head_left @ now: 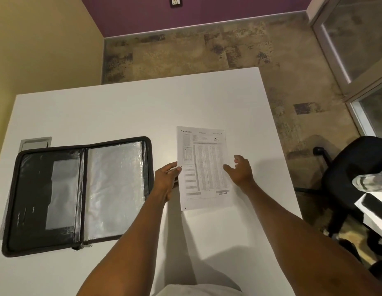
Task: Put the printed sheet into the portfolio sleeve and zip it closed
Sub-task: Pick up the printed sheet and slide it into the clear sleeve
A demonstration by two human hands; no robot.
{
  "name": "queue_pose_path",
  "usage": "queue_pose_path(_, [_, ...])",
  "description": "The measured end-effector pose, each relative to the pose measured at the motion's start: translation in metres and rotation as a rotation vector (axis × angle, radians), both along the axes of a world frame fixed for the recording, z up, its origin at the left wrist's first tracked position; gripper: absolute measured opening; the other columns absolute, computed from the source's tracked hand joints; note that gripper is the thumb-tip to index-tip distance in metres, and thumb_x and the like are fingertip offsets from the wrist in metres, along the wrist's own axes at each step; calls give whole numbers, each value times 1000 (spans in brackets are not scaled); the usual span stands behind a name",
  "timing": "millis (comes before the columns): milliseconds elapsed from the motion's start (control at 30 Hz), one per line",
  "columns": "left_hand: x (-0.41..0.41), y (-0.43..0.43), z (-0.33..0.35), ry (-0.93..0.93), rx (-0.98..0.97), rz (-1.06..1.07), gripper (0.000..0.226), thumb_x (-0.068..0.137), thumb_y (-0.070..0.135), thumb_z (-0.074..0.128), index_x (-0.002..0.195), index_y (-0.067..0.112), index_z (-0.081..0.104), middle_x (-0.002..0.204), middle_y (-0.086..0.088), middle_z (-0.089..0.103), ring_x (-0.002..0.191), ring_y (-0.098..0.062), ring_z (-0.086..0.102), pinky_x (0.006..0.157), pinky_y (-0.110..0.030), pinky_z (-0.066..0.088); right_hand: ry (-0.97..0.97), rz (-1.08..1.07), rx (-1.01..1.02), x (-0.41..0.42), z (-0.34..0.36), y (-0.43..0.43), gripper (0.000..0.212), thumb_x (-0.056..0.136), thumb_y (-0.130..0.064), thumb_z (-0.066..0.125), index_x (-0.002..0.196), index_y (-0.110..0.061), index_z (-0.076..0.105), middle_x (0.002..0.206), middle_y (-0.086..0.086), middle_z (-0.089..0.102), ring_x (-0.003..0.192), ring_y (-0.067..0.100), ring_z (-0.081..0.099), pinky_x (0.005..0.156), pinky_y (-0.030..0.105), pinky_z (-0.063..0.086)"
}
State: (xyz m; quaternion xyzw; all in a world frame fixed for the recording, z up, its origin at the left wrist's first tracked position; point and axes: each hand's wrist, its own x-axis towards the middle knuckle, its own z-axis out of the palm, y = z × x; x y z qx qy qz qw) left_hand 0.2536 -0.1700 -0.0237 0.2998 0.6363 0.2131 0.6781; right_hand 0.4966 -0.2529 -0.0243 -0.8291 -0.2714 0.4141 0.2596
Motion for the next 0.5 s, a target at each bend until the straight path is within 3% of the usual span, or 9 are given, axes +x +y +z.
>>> queue_pose_path(67, [-12,1,6,-57,-1,-13,30,99,7,70,129,4,70,118,-20,77,84,-23,76,67,-31,62,106,-49,47,3,11,3,76,94,-29,75,156,-6,37,154,15,47,139,30,50,116,39,41])
queue_pose_path(133, [-21,1,13,-117,-10,-30,33,100,7,68,133,4,68,125,-23,73,92,-27,74,76,-35,63,329,-120,121,6,23,5,77,95,-27,75,157,-8,35,153,10,51,135,26,56,109,33,45])
queue_pose_path(200, [-29,1,18,-176,-19,-53,35,101,7,65,137,3,66,132,-26,69,105,-33,67,91,-44,56,531,-123,191,7,33,4,62,96,-23,73,151,-10,47,144,9,63,125,23,66,110,40,50])
queue_pose_path(300, [-36,0,26,-263,-18,-81,37,103,7,61,140,4,63,133,-23,68,95,-24,73,79,-34,61,726,-64,238,4,42,1,45,99,-22,69,142,-12,60,135,5,70,124,24,68,112,49,49])
queue_pose_path(400, [-39,-2,33,-313,-1,-108,35,103,9,62,138,7,65,126,-15,73,87,-17,75,79,-31,64,769,-32,248,-2,49,-1,43,100,-20,67,142,-12,61,135,5,70,125,25,68,113,51,48])
queue_pose_path(500, [-37,1,42,-329,10,-151,19,101,11,66,116,18,76,116,-8,77,93,-22,72,75,-30,62,714,-29,263,-5,54,-4,40,100,-16,67,139,-11,63,133,5,72,124,23,68,114,52,47])
